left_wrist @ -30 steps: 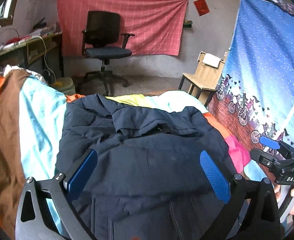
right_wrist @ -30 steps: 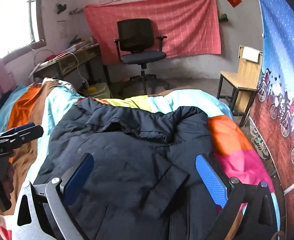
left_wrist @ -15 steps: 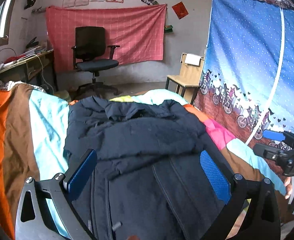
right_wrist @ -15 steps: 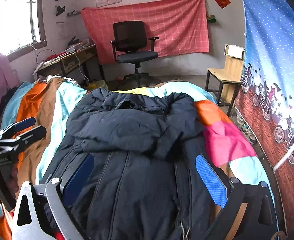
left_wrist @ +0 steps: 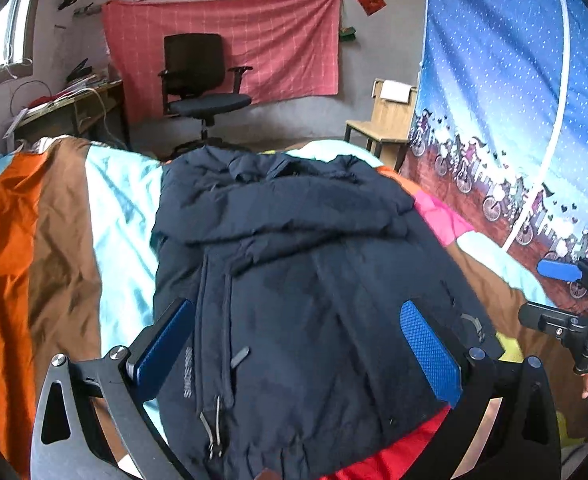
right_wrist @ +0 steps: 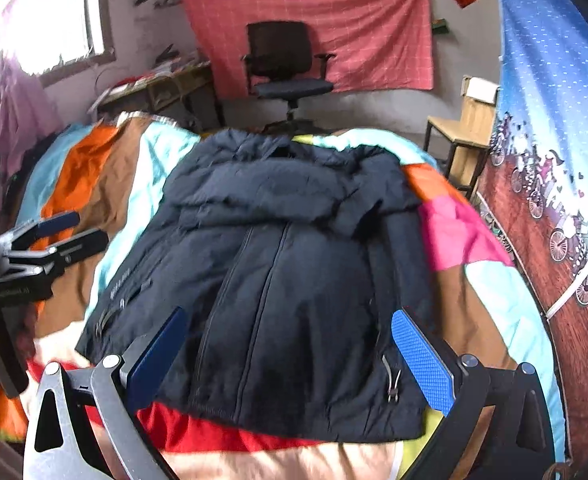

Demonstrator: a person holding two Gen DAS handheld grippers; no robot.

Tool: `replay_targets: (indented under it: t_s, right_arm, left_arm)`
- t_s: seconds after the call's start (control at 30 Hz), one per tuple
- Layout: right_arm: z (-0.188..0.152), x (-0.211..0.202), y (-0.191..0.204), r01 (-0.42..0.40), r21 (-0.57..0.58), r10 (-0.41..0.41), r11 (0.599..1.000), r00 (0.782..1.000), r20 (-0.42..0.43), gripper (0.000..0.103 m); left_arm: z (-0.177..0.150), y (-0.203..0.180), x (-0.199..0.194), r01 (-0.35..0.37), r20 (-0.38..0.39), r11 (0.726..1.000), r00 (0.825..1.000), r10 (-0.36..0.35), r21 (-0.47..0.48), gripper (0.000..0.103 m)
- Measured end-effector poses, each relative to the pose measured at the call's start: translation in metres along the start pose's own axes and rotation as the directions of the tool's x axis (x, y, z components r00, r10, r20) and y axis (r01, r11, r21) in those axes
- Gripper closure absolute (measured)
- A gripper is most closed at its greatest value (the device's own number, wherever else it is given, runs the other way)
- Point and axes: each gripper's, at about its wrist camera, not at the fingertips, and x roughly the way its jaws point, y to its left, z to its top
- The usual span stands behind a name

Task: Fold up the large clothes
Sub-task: 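Open the left tool and move both tools back over the folded jacket, then move both tools to the folded jacket's edge and close them on it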

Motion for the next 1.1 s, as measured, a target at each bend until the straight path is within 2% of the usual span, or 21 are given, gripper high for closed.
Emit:
replay_targets:
  t_s: [0.27, 0.6, 0.7, 0.9, 1.1]
  right_arm:
    - [-0.026, 0.016, 0.004, -0.010, -0.098, 0.006, 0.995, 0.999, -0.046, 0.000]
    - [-0.056, 0.050, -0.013, -0.085, -0.153, 0.056, 0.985, 0.981, -0.187, 0.000]
    - [-0.066, 0.053, -0.021, -0.087, -0.172, 0.053, 0.981, 0.979, -0.195, 0.000]
    - [-0.087, 0.062, -0.034, -0.097, -0.212, 0.046, 0.972, 0.971, -0.235, 0.000]
    - [-0.109, 0.070, -0.038, -0.103, -0.275, 0.027, 0.956, 0.964, -0.264, 0.000]
  left_arm:
    - [-0.031, -0.002, 0.009, -0.044, -0.074, 0.999, 0.996, 0.046, 0.026, 0.002]
    - [-0.070, 0.008, 0.032, -0.002, -0.145, 0.999, 0.989, 0.008, 0.040, 0.002]
    - [-0.084, 0.009, 0.036, 0.011, -0.172, 0.998, 0.985, -0.002, 0.054, 0.002]
    - [-0.112, -0.002, 0.036, 0.049, -0.222, 0.991, 0.975, -0.020, 0.126, 0.002]
    - [-0.135, -0.011, 0.030, 0.032, -0.225, 0.968, 0.974, 0.025, 0.248, 0.002]
